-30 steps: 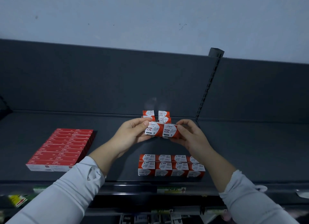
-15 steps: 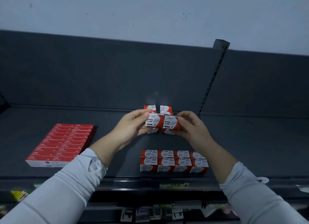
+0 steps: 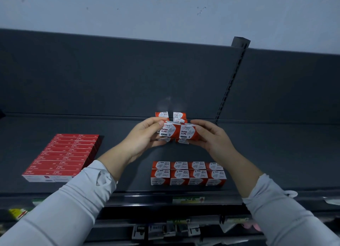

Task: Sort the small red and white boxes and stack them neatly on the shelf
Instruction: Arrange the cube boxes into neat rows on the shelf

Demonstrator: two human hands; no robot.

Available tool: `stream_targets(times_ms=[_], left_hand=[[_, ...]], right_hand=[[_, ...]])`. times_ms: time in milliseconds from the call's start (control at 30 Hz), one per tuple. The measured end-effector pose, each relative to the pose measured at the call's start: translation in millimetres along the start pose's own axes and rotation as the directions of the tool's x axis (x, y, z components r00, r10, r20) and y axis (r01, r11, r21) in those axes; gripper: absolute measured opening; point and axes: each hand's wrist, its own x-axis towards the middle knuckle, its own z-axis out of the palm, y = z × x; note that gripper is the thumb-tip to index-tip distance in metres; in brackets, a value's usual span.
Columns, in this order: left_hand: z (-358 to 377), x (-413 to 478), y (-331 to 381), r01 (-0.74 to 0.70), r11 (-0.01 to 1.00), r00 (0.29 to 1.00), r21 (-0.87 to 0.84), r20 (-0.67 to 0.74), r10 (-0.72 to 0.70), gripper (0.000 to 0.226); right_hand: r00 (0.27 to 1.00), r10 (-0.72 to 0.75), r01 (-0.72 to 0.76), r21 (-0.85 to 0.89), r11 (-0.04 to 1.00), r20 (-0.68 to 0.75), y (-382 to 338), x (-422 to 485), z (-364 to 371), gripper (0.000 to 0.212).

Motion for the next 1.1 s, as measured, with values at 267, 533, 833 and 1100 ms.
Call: stream_targets(times_ms=[267,533,833,1100], left_hand=[[6,0,-4,-0.042,0.989,0.997,0.143,-0.06,0.05,0.023],[5,1,-6,-0.017,0.997,0.999,0.077,-0.036,0.02,0.024],[-10,1,-18,0.006,0.993,0.998,0.115,-0.068,0.002,0.031],[-24,0,-30,-0.003,0.959,0.994,0.285,-0.107,0.035,0.028]], right_hand=[[1.0,-0.01,0.011,-0.008,1.0,0.013,3,-2,-8,0.016],[1.0,-0.003,0.004,-0.034,0.999,0.024,6,-1,-11,0.015],[0.997,-0.008,0.019,-0.156,0.988,0.075,16,4,-8,0.016],[0.995,0.027,-0.003,-0.25,0.968,0.095,29,12,-4,0.019]])
